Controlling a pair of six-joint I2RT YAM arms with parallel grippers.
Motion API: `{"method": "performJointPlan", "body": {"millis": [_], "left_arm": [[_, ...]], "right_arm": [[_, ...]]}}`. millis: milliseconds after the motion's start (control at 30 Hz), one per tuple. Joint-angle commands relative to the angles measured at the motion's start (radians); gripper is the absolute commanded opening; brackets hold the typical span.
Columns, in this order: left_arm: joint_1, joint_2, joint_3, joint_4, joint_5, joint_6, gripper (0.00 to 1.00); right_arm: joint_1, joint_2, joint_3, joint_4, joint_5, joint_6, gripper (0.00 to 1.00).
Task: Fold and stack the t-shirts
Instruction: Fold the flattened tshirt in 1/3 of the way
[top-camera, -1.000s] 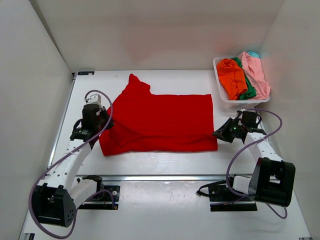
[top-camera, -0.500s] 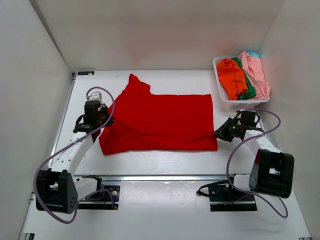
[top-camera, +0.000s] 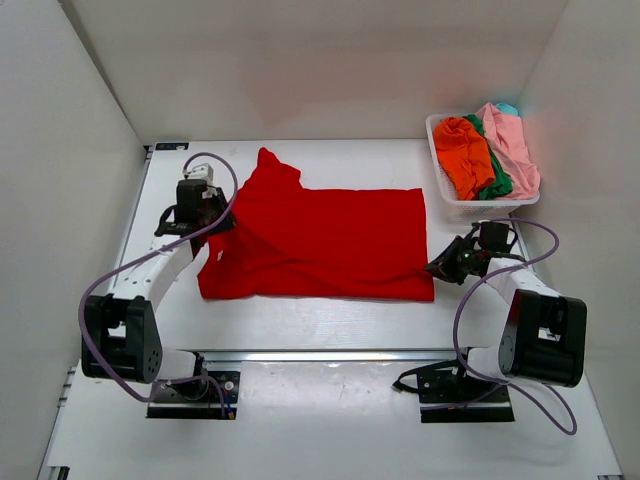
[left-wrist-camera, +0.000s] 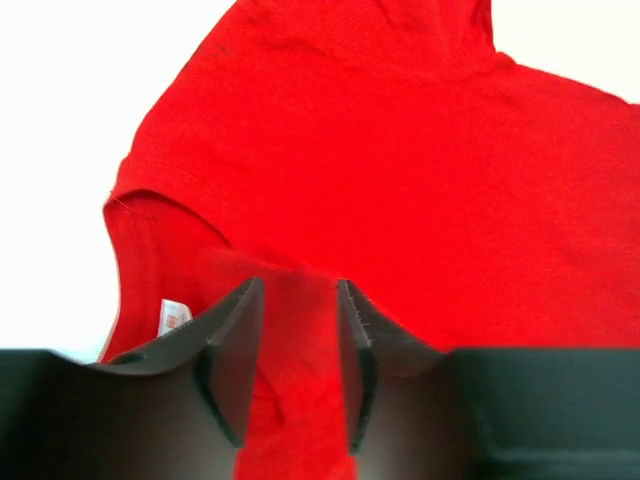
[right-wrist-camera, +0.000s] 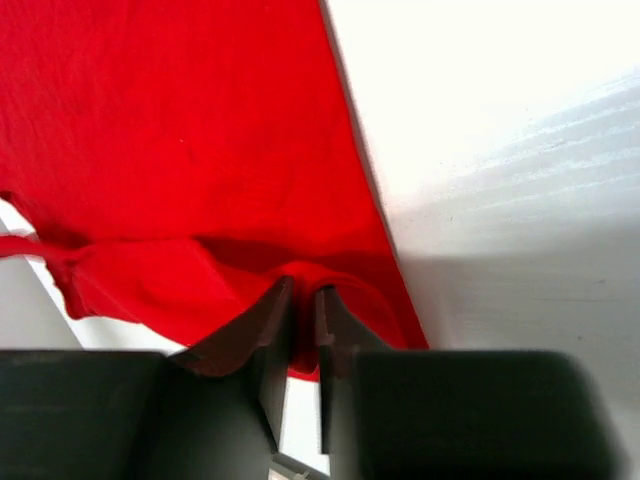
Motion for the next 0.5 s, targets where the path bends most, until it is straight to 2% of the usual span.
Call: {"method": "performJointPlan", "body": {"millis": [0, 33, 100, 167, 200, 300, 400, 433, 467], "left_arm": [[0.005, -0.065, -0.010, -0.003, 0.013, -0.015, 0.49], [0.021, -0.105, -0.039, 0.003, 0.010, -0.027, 0.52], [0.034, -0.160, -0.053, -0.038, 0.010, -0.033, 0.54], [0.022, -0.208, -0.045, -0.135, 0.020, -0.029, 0.54], [0.018, -0.243, -0.068, -0.176, 0.020, -0.041, 0.54], [-0.054, -0.324, -0.132, -0.226, 0.003, -0.087, 0.51], [-0.067, -0.341, -0.241, -0.224, 0.037, -0.148, 0.50], [-0.071, -0.338, -0.255, -0.215, 0.040, -0.150, 0.49], [-0.080, -0.329, -0.277, -0.207, 0.040, -0.172, 0.49]], "right_arm": [[0.005, -0.001, 0.006, 0.036, 0.015, -0.002, 0.15], [0.015, -0.010, 0.009, 0.038, 0.018, -0.005, 0.22], [0.021, -0.036, 0.020, 0.016, 0.052, -0.018, 0.30], [0.044, -0.071, 0.039, -0.013, 0.089, -0.045, 0.35], [0.055, -0.088, 0.053, -0.036, 0.125, -0.054, 0.41], [0.129, -0.129, 0.096, -0.080, 0.239, -0.119, 0.45], [0.196, -0.126, 0.145, -0.111, 0.296, -0.180, 0.50], [0.198, -0.120, 0.154, -0.125, 0.306, -0.192, 0.57], [0.233, -0.110, 0.185, -0.154, 0.355, -0.212, 0.60]]}}
